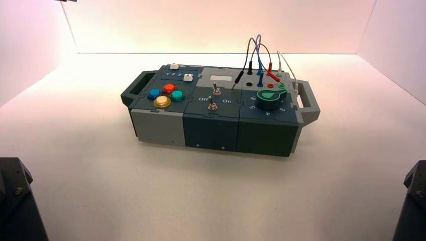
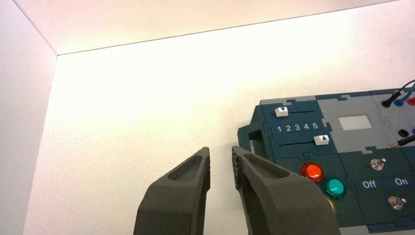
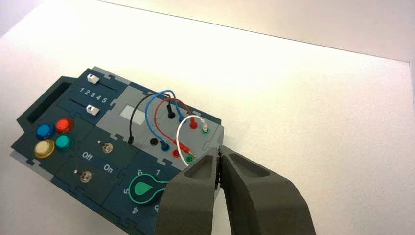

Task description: Move the bottom slider to position 2.

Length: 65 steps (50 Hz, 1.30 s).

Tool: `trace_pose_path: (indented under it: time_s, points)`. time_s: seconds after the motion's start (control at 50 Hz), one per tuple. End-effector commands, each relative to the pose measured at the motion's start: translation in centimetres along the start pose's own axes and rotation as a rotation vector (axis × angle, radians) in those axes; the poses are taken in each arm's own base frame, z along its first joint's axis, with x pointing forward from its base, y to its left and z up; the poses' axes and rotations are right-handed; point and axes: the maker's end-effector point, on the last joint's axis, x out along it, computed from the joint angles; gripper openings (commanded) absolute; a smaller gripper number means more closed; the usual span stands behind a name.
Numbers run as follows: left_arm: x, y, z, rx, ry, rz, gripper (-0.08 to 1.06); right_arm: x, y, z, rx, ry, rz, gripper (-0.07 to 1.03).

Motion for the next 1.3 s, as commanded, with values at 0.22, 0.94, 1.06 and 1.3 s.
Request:
trace_pose_path:
  time_s: [0.22, 0.94, 1.06, 1.3]
  points:
    - [-0.3, 0.0, 1.4, 0.013, -0.032, 0.001, 0.27, -0.3, 0.0, 1.2, 0.008, -0.026, 0.000, -0.01]
    - [3.9, -8.9, 1.1, 0.170, 0.228, -0.258, -0.03, 0.1, 0.0, 1.0, 0.007, -0.011, 0.000, -0.01]
    - [4.9, -11.0, 1.2, 0.198, 0.280, -0.298, -0.03, 0.3, 0.0, 0.8, 0.007, -0.003, 0.000, -0.01]
    - [8.7, -15.7, 0.8, 0.262, 0.424, -0.362, -0.03, 0.3, 0.0, 0.7, 0.005, 0.003, 0.000, -0.01]
